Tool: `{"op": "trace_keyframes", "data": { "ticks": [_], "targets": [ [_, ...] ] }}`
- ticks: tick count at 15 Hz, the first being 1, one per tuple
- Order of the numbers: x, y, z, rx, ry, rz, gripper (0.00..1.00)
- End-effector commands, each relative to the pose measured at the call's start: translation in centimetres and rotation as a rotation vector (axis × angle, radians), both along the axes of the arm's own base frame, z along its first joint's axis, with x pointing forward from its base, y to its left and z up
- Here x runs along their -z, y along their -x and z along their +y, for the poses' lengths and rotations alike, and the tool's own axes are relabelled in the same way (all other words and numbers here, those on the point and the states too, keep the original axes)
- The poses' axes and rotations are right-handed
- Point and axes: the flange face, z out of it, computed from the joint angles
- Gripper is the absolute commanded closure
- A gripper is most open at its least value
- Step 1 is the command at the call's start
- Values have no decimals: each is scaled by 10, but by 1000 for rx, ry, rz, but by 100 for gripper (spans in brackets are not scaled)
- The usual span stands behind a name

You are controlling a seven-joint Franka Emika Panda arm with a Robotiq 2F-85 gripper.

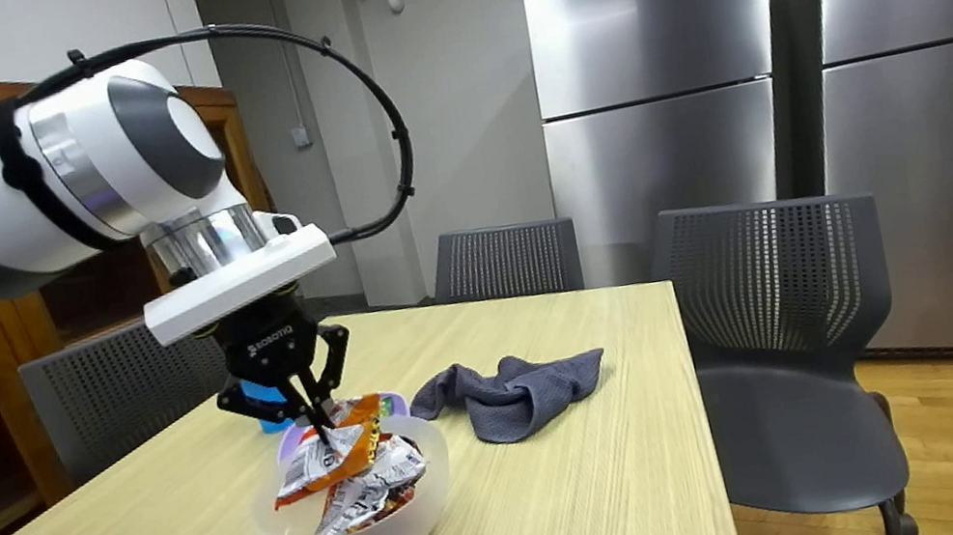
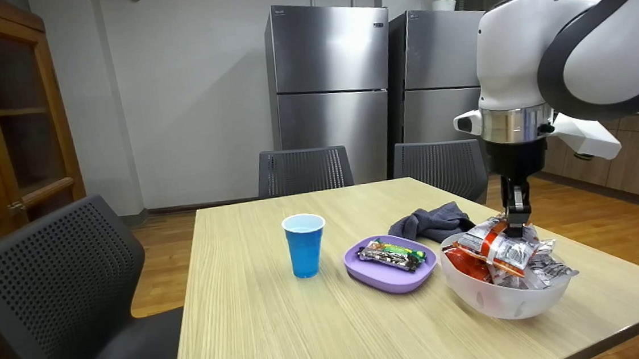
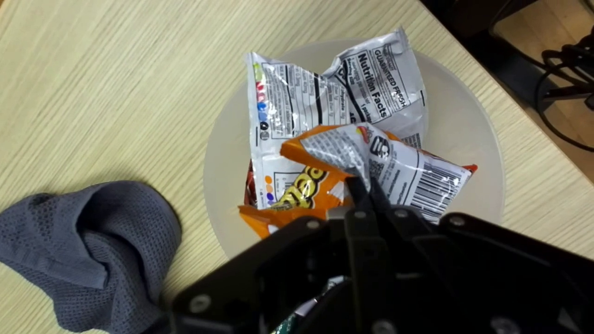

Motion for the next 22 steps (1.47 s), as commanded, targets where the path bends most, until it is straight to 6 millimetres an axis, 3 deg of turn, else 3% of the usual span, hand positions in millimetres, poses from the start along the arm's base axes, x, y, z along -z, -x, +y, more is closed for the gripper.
{"op": "trace_keyframes", "data": {
  "ticks": [1, 5, 10, 19, 20, 22],
  "targets": [
    [3, -6, 4, 10, 4, -9, 67],
    [0, -6, 4, 8, 9, -13, 38],
    [-19, -3, 7, 2, 18, -43, 1],
    [-53, 5, 12, 55, -53, -121, 0],
    [-56, -6, 15, 78, -75, -123, 0],
    [-58, -8, 16, 137, -130, -134, 0]
  ]
}}
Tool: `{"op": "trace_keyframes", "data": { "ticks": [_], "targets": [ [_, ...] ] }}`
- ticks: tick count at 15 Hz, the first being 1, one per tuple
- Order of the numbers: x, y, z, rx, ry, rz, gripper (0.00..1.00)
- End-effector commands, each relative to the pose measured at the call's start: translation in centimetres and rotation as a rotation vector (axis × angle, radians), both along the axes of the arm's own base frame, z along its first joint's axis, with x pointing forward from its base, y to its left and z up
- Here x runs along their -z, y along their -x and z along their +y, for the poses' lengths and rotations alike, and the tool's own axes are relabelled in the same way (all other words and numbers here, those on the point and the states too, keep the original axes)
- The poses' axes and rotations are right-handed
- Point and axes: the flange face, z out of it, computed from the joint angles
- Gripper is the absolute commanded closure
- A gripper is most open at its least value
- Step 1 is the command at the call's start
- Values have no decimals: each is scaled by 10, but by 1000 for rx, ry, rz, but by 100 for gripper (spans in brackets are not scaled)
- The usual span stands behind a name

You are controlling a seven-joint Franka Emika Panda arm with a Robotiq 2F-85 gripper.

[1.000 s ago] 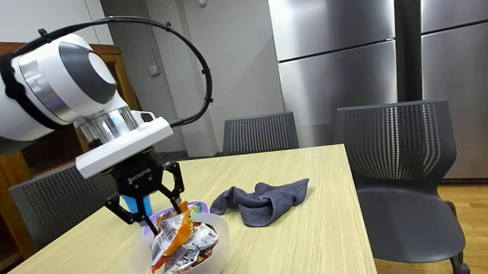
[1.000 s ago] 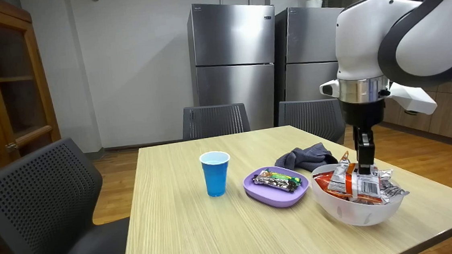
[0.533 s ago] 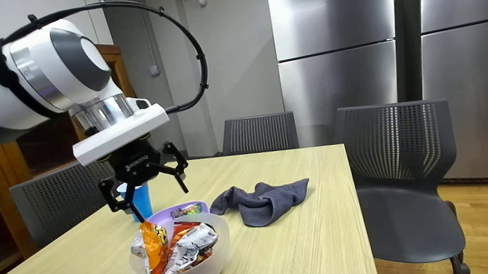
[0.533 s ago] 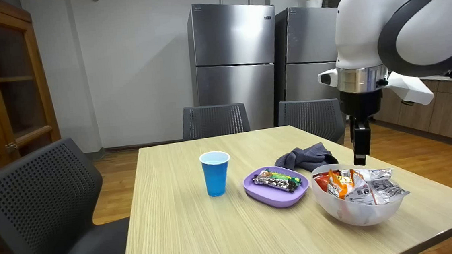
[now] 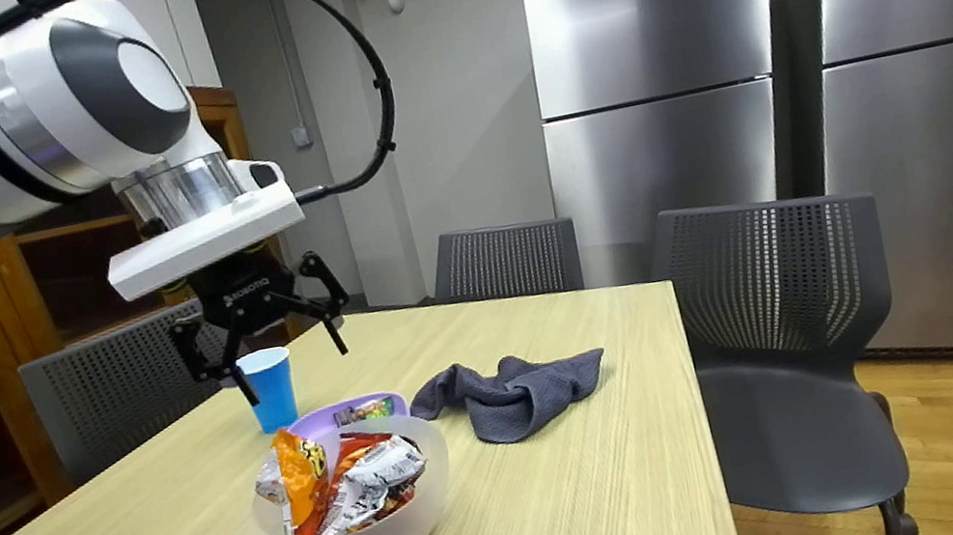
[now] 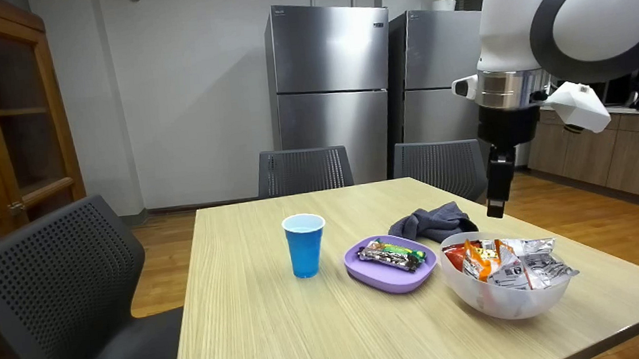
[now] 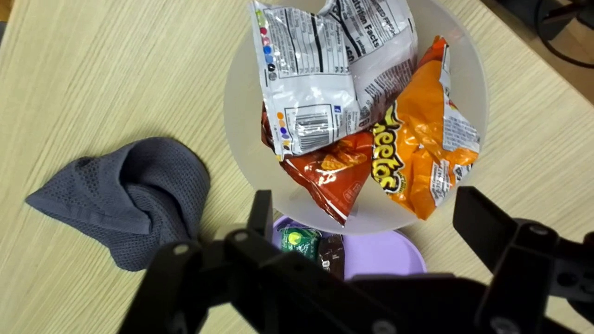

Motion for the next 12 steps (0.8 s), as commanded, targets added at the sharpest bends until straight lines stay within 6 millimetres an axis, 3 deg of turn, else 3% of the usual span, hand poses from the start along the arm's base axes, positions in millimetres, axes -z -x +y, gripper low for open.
{"op": "trace_keyframes", "data": {
  "ticks": [1, 12],
  "targets": [
    [-11, -3, 4, 76, -90, -24, 0],
    [-16, -1, 0, 133, -338, -21, 0]
  ]
}}
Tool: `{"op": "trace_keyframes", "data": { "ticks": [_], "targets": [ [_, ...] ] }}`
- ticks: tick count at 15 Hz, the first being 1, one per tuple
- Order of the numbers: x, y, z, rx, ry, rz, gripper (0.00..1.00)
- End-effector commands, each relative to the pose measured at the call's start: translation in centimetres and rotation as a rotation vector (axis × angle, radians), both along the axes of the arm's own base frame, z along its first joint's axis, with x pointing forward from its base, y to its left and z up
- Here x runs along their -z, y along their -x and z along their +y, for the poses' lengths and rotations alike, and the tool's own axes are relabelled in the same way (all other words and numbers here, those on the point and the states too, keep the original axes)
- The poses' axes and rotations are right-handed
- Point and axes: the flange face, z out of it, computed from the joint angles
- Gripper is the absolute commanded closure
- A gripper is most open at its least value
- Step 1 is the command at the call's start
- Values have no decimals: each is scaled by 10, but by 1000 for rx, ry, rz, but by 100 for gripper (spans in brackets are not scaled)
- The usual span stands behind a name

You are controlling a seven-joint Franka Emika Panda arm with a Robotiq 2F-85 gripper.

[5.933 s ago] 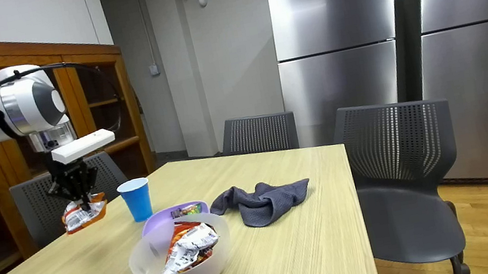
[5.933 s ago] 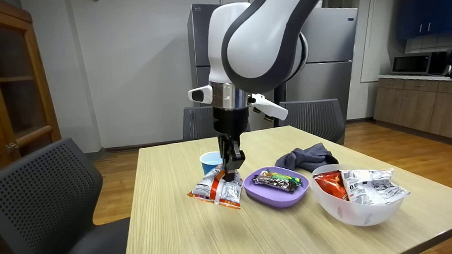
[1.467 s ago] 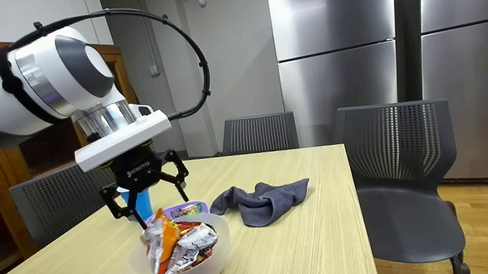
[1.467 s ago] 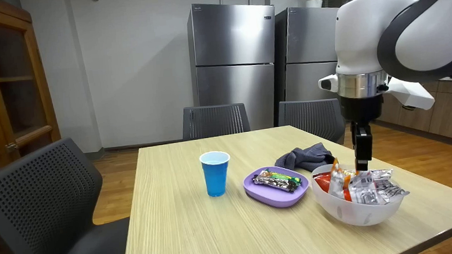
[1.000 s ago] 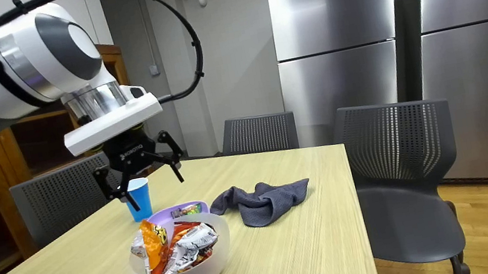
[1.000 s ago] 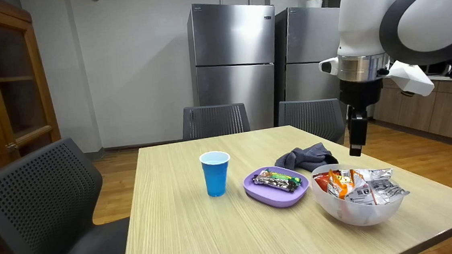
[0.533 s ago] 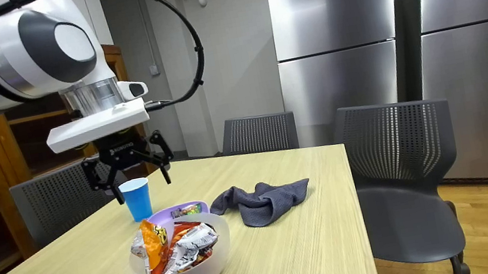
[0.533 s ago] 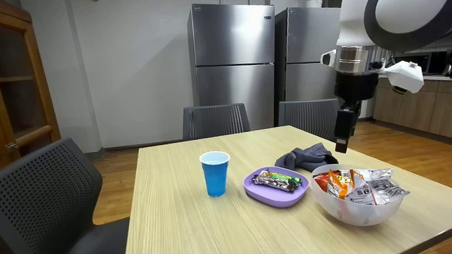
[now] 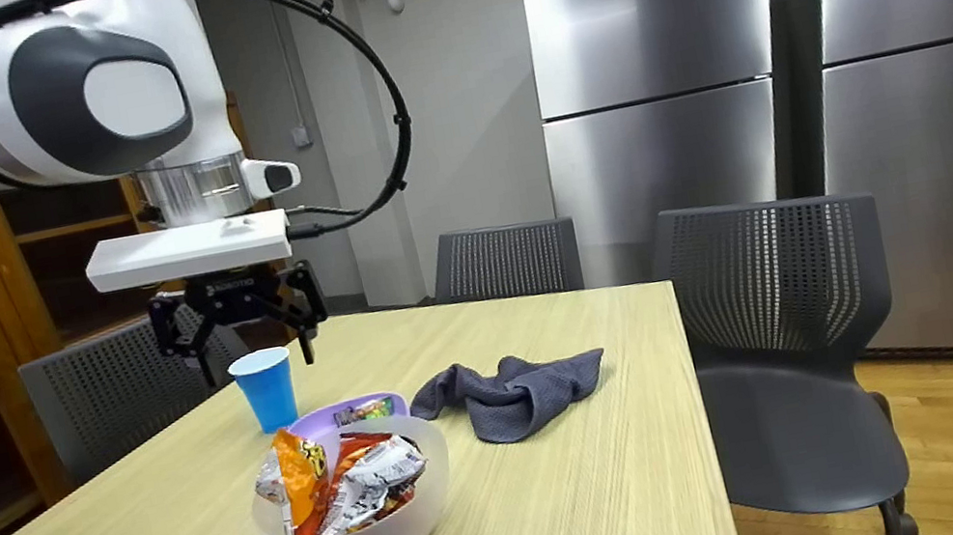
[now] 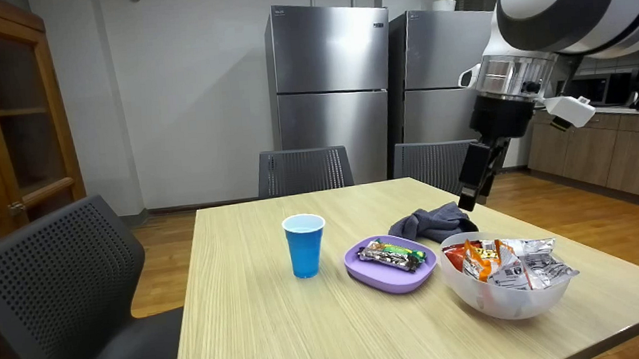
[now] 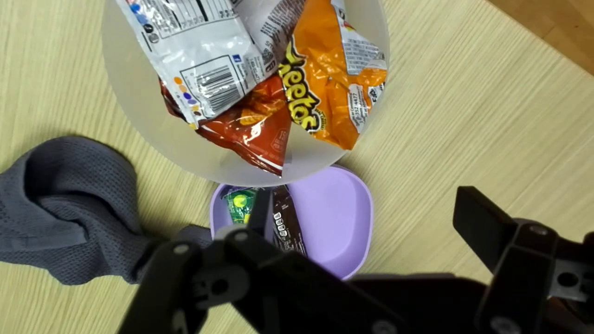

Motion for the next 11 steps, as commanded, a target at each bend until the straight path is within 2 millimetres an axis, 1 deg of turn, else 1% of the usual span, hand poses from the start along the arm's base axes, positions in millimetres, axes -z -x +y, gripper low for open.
{"op": "trace_keyframes", "data": {
  "ticks": [1, 2, 11],
  "targets": [
    [-8, 5, -2, -28, -46, -15, 0],
    [-1, 0, -1, -5, -20, -2, 0],
    [-1, 0, -2, -12, -26, -4, 0]
  ]
}}
